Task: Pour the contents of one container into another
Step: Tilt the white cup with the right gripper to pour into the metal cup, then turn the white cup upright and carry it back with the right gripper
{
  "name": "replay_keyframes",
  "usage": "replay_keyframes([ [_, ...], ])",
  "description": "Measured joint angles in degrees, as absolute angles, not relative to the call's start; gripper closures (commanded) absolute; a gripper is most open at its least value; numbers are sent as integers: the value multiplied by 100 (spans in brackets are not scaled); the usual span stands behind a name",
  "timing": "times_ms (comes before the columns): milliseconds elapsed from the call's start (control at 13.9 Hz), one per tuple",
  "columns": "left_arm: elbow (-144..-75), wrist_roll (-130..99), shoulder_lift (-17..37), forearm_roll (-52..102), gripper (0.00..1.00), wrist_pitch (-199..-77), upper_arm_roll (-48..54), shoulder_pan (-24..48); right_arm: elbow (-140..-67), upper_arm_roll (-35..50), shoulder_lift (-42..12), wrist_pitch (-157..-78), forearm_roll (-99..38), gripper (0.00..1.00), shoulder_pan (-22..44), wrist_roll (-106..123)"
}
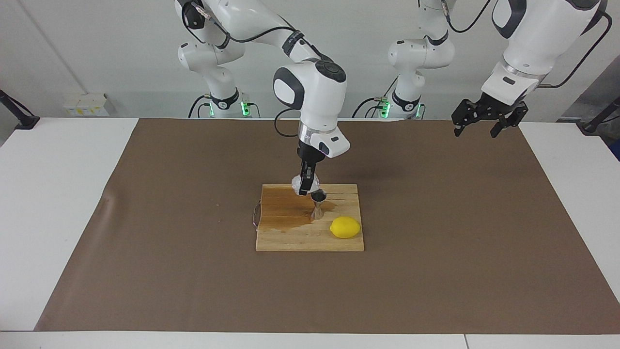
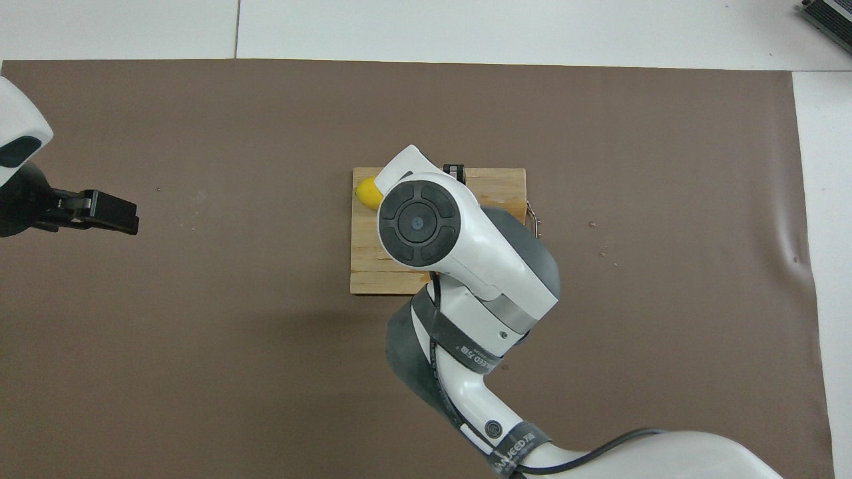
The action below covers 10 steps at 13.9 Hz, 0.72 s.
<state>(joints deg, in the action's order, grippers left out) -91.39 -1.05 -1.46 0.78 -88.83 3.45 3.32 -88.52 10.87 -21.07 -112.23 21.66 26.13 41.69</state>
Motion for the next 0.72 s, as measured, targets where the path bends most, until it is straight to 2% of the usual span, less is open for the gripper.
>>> replay_keyframes([
  [359, -9139, -105, -146, 78, 0, -8883, 345, 332, -8843, 1059, -2108, -11259, 2105, 89, 2549, 4065],
  [718, -9139, -105, -146, 78, 0, -8883, 345, 332, -8836, 1057, -2108, -11557, 1430, 90, 2176, 4127],
])
